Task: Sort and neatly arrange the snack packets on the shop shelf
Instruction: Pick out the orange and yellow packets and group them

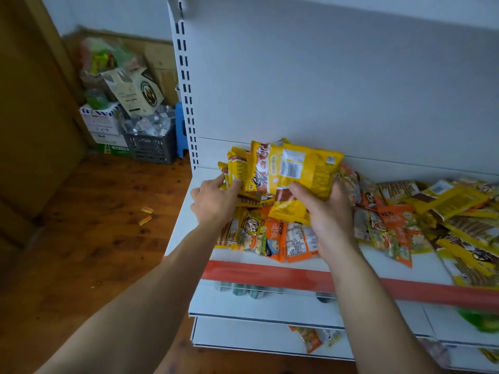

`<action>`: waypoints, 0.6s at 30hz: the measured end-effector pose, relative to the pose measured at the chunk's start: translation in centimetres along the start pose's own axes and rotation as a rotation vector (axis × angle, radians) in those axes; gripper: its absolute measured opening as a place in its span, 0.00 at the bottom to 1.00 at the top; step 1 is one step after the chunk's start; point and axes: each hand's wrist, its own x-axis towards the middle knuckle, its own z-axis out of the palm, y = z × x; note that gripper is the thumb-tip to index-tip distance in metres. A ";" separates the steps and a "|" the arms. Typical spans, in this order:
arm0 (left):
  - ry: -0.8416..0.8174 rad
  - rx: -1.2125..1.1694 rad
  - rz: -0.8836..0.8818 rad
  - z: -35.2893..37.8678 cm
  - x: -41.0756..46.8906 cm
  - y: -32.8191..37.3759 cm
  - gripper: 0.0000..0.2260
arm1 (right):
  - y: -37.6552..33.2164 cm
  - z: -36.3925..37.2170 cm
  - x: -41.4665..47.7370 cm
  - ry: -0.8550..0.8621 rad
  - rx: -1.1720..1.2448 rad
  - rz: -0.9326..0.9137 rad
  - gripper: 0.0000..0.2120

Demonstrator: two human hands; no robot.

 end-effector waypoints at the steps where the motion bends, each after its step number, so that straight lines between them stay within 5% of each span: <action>1: -0.039 -0.028 0.019 0.0 -0.2 0.0 0.25 | 0.1 0.7 0.4 0.036 -0.075 -0.010 0.14; 10: -0.069 -0.102 0.159 0.7 -0.7 0.7 0.25 | 3.0 0.4 1.5 0.196 -0.253 0.051 0.15; 15: -0.004 -0.349 0.227 0.1 -1.1 0.1 0.22 | 3.4 0.2 1.3 0.218 -0.223 0.126 0.33; 18: 0.068 -0.458 0.230 -0.7 -1.1 0.7 0.21 | 3.2 0.1 1.0 0.236 -0.204 0.102 0.23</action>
